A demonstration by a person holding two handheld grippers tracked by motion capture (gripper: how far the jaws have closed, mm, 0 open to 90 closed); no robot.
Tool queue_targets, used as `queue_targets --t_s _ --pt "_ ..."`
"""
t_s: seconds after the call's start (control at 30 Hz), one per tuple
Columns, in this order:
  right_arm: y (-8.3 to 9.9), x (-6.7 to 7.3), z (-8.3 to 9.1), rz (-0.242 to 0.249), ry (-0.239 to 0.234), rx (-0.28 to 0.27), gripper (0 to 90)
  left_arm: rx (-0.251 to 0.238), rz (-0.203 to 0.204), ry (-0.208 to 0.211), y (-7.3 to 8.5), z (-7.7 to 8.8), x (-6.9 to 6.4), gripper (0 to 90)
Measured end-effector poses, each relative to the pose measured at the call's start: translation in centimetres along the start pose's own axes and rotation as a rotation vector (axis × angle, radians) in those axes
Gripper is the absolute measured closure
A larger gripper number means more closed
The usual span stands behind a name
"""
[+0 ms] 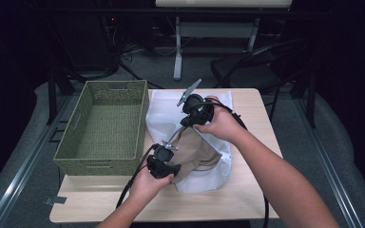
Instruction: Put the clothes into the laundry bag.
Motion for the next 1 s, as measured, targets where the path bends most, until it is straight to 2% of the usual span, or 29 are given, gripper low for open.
queue_targets --t_s 0.3,0.63,0.77,1.0 --pt "-0.2 0.0 0.0 0.003 0.0 -0.002 88.7 -0.006 0.024 -0.017 -1.2 -1.1 0.2 58.2" --pt "-0.3 0.1 -0.2 0.008 -0.001 0.001 88.7 -0.011 0.02 -0.039 -2.4 -2.2 0.0 57.8" --pt "-0.3 0.0 -0.1 0.002 -0.002 0.0 88.7 -0.021 0.018 -0.048 -2.7 -2.8 0.1 57.5" --pt "-0.3 0.1 -0.2 0.008 0.0 0.004 88.7 -0.006 0.035 -0.035 -2.3 -4.0 0.1 55.6"
Point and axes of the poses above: each handheld gripper's, and its own axes: z roughly backward along the jaws, y roughly out of its underside, x roughly to its left, the point moved 10 cm from there along -z, roughly forward along the jaws, and after that the axes turned 7 degrees about -y, right-handed, at the moved point
